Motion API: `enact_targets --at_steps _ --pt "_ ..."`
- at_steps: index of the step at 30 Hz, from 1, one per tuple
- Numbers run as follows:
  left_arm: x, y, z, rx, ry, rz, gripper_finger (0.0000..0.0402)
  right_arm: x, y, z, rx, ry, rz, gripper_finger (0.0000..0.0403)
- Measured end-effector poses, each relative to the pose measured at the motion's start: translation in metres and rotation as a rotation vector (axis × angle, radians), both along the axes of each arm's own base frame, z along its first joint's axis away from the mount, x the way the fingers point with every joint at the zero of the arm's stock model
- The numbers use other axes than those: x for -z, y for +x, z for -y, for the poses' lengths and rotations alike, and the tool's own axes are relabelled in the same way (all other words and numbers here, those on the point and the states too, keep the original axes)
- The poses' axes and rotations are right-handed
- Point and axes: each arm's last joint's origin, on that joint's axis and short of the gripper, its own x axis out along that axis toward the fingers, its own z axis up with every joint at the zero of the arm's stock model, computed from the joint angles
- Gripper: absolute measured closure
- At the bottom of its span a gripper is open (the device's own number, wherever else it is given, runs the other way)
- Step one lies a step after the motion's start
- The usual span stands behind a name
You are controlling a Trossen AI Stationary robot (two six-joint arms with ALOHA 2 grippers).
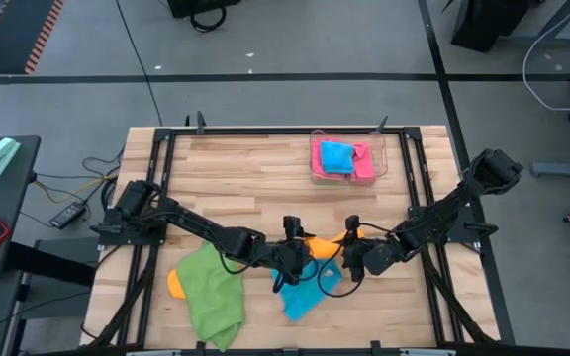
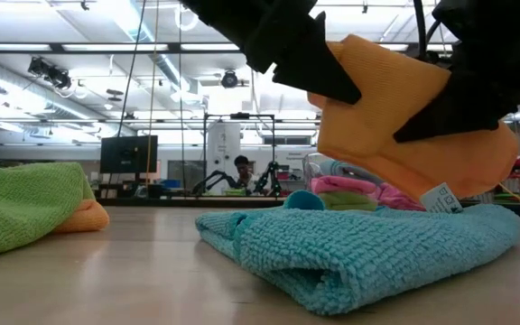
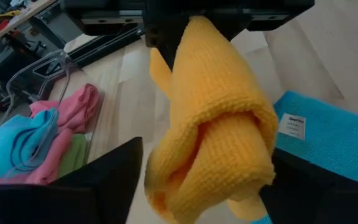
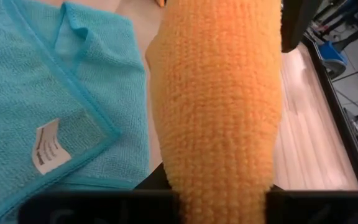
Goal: Fold microfiber towels
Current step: Fold the right yellow towel
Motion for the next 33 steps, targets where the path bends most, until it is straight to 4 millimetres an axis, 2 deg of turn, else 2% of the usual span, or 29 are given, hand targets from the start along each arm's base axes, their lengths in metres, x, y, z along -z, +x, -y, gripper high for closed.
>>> enact_targets --at_steps 11,16,20,25,33 --pt "0.002 -0.001 -0.002 0.039 0.049 -0.041 0.0249 0.002 0.005 0.015 0.023 -0.042 -0.047 0.0354" --pt "0.003 0.0 -0.008 0.049 0.095 -0.074 0.031 0.005 0.008 0.025 0.04 -0.043 -0.089 0.0313" --pt "0.003 0.001 -0.011 0.083 0.202 -0.102 0.0348 0.005 0.011 0.035 0.034 -0.136 -0.115 0.0263" --pt "0.002 -0.001 -0.014 0.081 0.375 -0.152 0.0372 0.004 0.017 0.051 0.05 -0.271 -0.15 0.0207" --pt "0.005 -0.005 -0.008 0.117 0.415 -0.202 0.0357 0.01 0.016 0.058 0.083 -0.229 -0.201 0.015"
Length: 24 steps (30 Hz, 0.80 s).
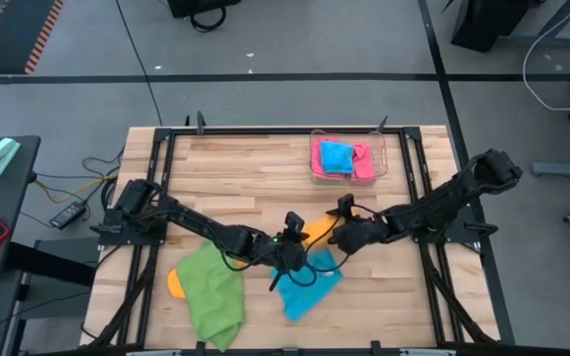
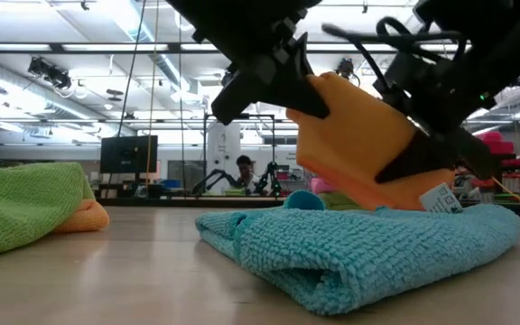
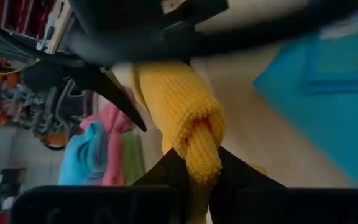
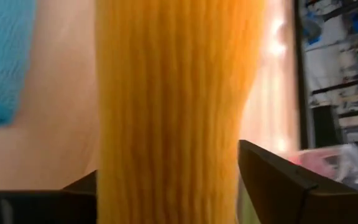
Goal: Fold microfiber towels
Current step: Fold the right yellow towel
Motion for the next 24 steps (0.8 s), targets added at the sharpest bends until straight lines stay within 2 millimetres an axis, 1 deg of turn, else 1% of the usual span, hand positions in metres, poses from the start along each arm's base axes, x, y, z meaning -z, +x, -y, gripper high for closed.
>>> enact_targets --at_steps 4,6,9,14,18,24 --pt "0.0 -0.001 0.003 0.016 -0.082 0.008 0.0362 0.011 -0.004 -0.003 0.038 0.032 -0.051 0.0129" --pt "0.002 -0.001 0.004 0.036 -0.149 -0.007 0.0366 0.014 -0.006 -0.008 0.041 0.05 -0.057 0.0122" --pt "0.005 -0.003 0.005 0.034 -0.225 -0.032 0.0366 0.015 -0.01 -0.017 0.022 0.069 -0.058 0.0118" --pt "0.006 -0.005 0.012 0.033 -0.281 -0.034 0.0355 0.016 -0.016 -0.031 -0.028 0.076 -0.067 0.0118" --pt "0.009 -0.005 0.014 0.032 -0.303 -0.042 0.0355 0.019 -0.022 -0.033 -0.026 0.055 -0.106 0.0118" --pt "0.009 -0.005 0.013 0.003 -0.351 -0.028 0.0367 0.019 -0.022 -0.034 -0.018 0.102 -0.107 0.0118"
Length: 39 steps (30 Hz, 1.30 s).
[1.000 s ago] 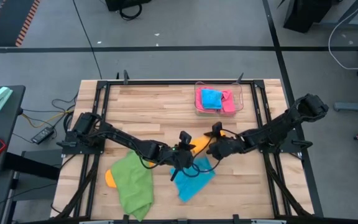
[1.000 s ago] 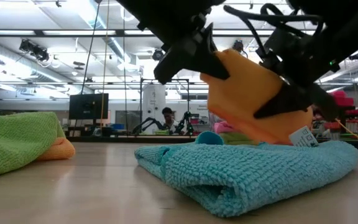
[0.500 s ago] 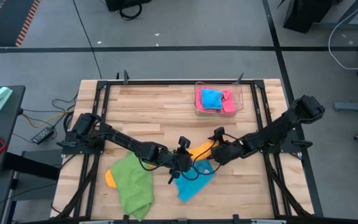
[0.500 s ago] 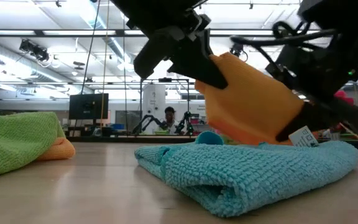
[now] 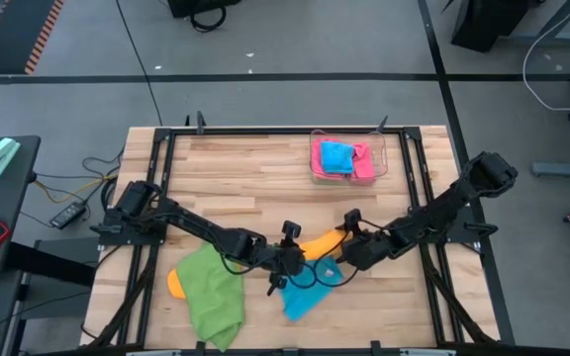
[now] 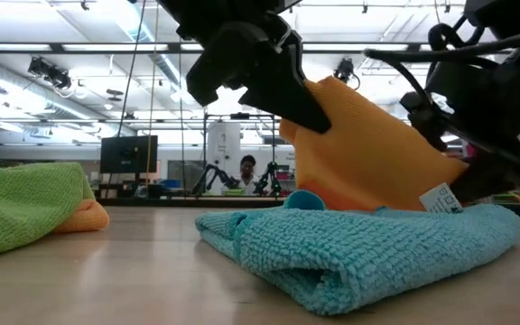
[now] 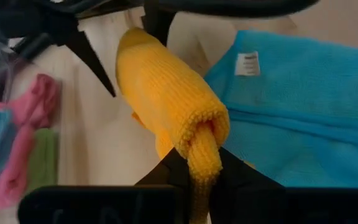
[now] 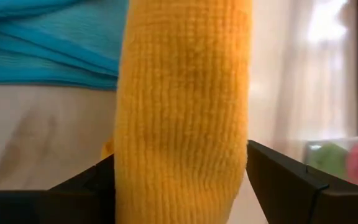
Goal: Fold microfiber towels
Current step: Fold the right yellow towel
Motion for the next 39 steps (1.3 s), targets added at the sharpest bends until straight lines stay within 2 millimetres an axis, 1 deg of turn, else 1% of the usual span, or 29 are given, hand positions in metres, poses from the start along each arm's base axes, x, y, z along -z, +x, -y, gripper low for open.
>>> enact_targets --at_steps 3,7,12,18,22,27,30,33,37,39 --pt "0.002 -0.001 0.001 0.01 -0.066 -0.027 0.0361 0.001 0.0 -0.001 -0.022 0.045 -0.019 0.0118" --pt "0.003 -0.002 0.001 -0.026 -0.13 -0.033 0.0343 0.001 0.001 -0.004 -0.056 0.106 -0.028 0.0118" --pt "0.007 -0.006 -0.001 -0.07 -0.154 -0.074 0.0334 -0.001 0.004 -0.007 -0.077 0.156 -0.003 0.0118" --pt "0.009 -0.008 -0.001 -0.084 -0.156 -0.098 0.0338 -0.002 0.006 -0.009 -0.095 0.217 0.008 0.0118" --pt "0.009 -0.007 -0.001 -0.088 -0.161 -0.095 0.0337 -0.002 0.006 -0.009 -0.087 0.227 0.005 0.0118" --pt "0.009 -0.008 -0.001 -0.091 -0.197 -0.1 0.031 -0.002 0.006 -0.009 -0.086 0.227 0.005 0.0118" --pt "0.014 -0.007 0.001 -0.068 -0.225 -0.12 0.0291 -0.002 0.006 -0.009 -0.088 0.226 0.004 0.0118" --pt "0.023 -0.003 0.004 -0.066 -0.266 -0.128 0.0273 -0.002 0.005 -0.009 -0.088 0.225 0.003 0.0118" --pt "0.037 0.0 0.008 -0.068 -0.272 -0.137 0.025 -0.001 0.004 -0.008 -0.087 0.217 -0.013 0.0118" --pt "0.038 0.001 0.008 -0.066 -0.276 -0.128 0.0242 -0.003 0.003 -0.007 -0.086 0.215 -0.018 0.0118"
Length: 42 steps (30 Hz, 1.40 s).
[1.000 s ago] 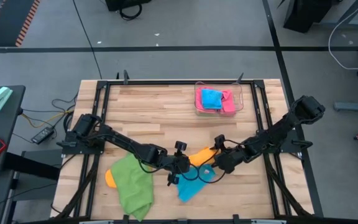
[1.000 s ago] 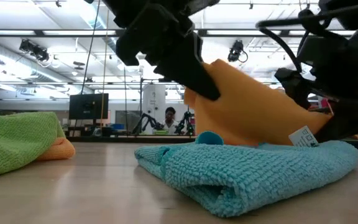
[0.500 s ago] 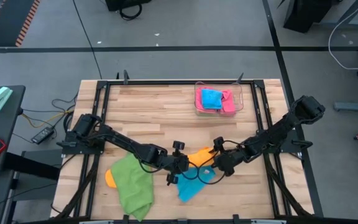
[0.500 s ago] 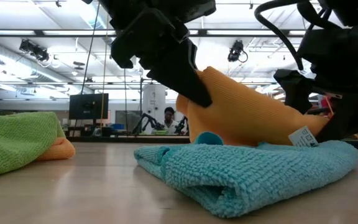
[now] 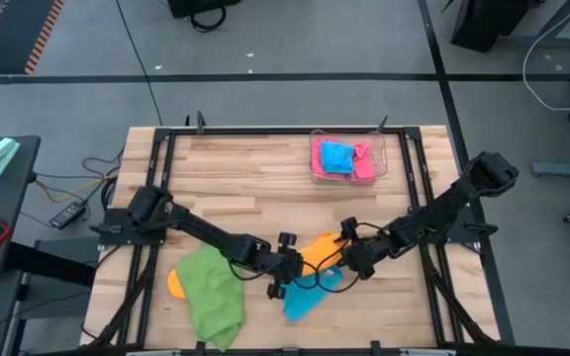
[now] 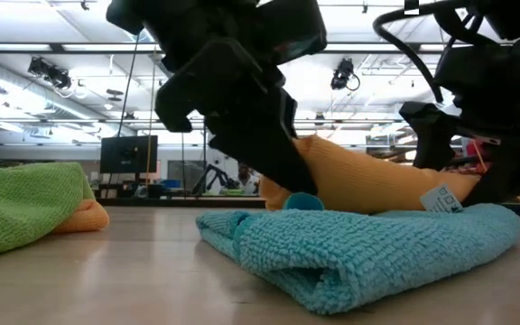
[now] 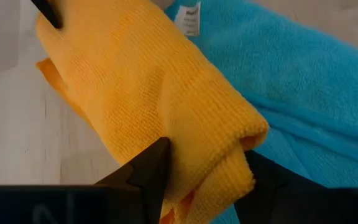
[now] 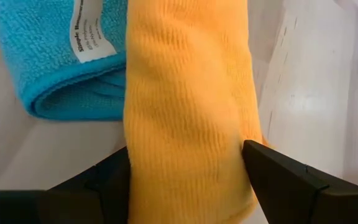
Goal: Fold microfiber towels
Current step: Fold the right yellow towel
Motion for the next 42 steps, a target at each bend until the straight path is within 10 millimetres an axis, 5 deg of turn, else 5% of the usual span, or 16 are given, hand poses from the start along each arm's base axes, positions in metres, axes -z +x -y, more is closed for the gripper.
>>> enact_targets --at_steps 6,18,27,33,42 --pt "-0.002 -0.001 0.005 0.003 0.057 0.033 0.0251 -0.008 -0.005 0.003 0.0 -0.001 -0.004 0.0118" --pt "-0.026 0.006 0.014 0.156 0.364 0.036 0.0385 -0.035 -0.017 0.006 0.122 0.265 0.041 0.0118" --pt "-0.049 0.019 -0.014 0.033 0.329 -0.036 0.0364 -0.067 -0.024 -0.005 0.107 0.439 0.239 0.0118" --pt "-0.064 0.023 -0.028 -0.027 0.307 -0.075 0.0384 -0.054 -0.022 -0.018 0.202 0.337 0.304 0.0118" --pt "-0.081 0.028 -0.042 -0.051 0.309 -0.104 0.0363 -0.039 -0.009 -0.048 0.115 0.39 0.382 0.0118"
